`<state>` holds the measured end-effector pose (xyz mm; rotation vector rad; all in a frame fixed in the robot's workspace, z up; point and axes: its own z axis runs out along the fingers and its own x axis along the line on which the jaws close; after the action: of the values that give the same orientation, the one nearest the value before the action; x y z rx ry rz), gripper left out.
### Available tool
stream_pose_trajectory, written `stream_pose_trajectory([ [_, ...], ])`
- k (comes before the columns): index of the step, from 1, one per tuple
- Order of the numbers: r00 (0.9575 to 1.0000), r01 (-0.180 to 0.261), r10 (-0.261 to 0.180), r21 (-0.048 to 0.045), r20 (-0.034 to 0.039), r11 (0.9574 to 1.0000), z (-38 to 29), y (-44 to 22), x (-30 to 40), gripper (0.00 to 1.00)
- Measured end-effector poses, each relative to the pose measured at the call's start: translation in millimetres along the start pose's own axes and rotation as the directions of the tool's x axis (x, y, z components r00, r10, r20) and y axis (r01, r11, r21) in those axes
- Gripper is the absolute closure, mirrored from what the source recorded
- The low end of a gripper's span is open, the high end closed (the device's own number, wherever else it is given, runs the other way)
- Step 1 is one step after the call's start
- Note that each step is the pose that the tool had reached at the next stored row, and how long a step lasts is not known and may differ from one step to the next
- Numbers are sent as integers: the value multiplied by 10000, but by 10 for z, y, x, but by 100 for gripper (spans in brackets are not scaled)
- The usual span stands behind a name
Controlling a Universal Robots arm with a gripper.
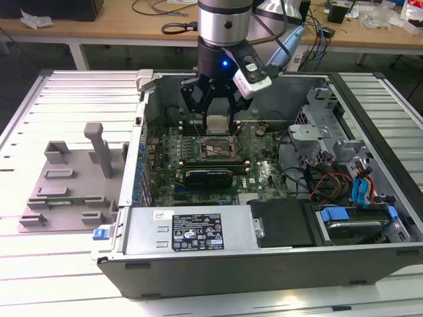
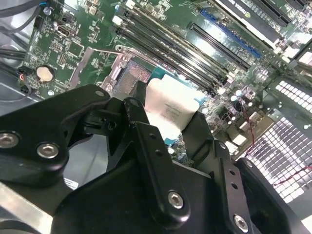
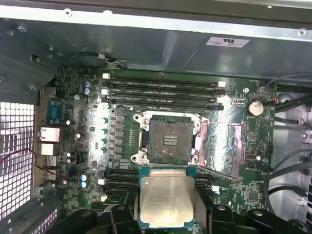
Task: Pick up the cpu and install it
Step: 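Place the cpu into insertion slot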
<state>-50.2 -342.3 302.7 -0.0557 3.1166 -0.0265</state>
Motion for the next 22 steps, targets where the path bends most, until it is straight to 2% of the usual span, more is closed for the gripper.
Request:
stream_pose_trajectory([
  [1, 9996, -294, 294, 7, -5, 9996, 0, 0, 0, 45],
  [4, 9966, -823, 823, 21, -13, 9966, 1, 0, 0, 45],
  [6, 9914, -1311, 1311, 33, -21, 9914, 2, 0, 0, 45],
  [7, 9870, -1607, 1607, 42, -25, 9870, 2, 0, 0, 45],
  [11, 9754, -2205, 2205, 67, -31, 9754, 3, 0, 0, 45],
  [12, 9703, -2420, 2420, 76, -33, 9703, 3, 0, 0, 45],
  [13, 9558, -2940, 2940, 99, -36, 9558, 4, 0, 0, 45],
  [14, 9481, -3180, 3181, 111, -38, 9480, 4, 0, 0, 45],
  [16, 9400, -3410, 3411, 120, -40, 9400, 5, 0, 0, 45],
  [19, 9165, -3998, 3999, 150, -40, 9165, 6, 0, 0, 45],
  [20, 9066, -4219, 4220, 161, -40, 9065, 7, 0, 0, 45],
  [22, 8947, -4466, 4467, 172, -39, 8946, 8, 0, 0, 45],
])
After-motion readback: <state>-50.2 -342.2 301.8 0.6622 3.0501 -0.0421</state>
